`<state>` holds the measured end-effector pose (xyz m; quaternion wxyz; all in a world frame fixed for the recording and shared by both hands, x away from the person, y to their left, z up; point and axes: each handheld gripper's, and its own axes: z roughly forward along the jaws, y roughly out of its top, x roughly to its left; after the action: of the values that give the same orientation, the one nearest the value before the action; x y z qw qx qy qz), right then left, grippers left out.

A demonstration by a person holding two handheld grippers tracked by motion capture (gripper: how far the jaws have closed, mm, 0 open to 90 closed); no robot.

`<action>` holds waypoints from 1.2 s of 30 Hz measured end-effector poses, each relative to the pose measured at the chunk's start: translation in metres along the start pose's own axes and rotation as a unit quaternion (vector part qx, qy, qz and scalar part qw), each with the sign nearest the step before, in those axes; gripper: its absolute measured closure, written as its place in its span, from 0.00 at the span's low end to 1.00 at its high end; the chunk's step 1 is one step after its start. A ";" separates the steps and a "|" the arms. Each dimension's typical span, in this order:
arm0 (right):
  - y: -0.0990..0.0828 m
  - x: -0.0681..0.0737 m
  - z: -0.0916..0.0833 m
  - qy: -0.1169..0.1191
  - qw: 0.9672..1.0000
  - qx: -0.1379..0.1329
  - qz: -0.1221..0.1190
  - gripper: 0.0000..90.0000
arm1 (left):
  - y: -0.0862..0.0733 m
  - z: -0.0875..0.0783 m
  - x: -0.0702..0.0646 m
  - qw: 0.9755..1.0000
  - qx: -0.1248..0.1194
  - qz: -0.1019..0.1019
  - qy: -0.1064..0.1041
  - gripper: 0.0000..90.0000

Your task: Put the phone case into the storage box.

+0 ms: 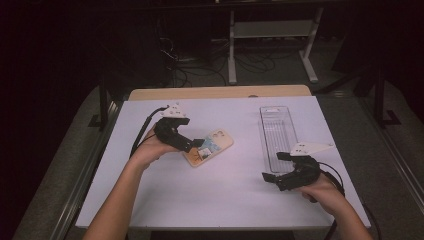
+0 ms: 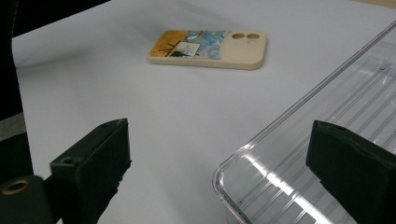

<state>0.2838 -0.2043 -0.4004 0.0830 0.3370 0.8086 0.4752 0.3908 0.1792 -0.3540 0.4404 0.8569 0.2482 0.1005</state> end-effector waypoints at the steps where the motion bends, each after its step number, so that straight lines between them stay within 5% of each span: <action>1: 0.000 0.000 0.000 0.000 1.000 0.000 0.000 0.06 | 0.001 0.001 0.001 1.000 -0.001 -0.001 0.001 0.00; 12: 0.000 0.001 0.000 -0.001 1.000 -0.001 0.001 0.06 | 0.009 0.012 0.016 1.000 -0.014 -0.006 0.011 0.00; 36: 0.000 0.000 0.000 -0.001 1.000 -0.001 0.000 0.06 | -0.007 0.023 0.018 0.999 -0.004 -0.032 0.012 0.00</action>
<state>0.2833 -0.2043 -0.4005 0.0843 0.3379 0.8078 0.4755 0.4133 0.1757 -0.3740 0.4436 0.8457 0.2802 0.0976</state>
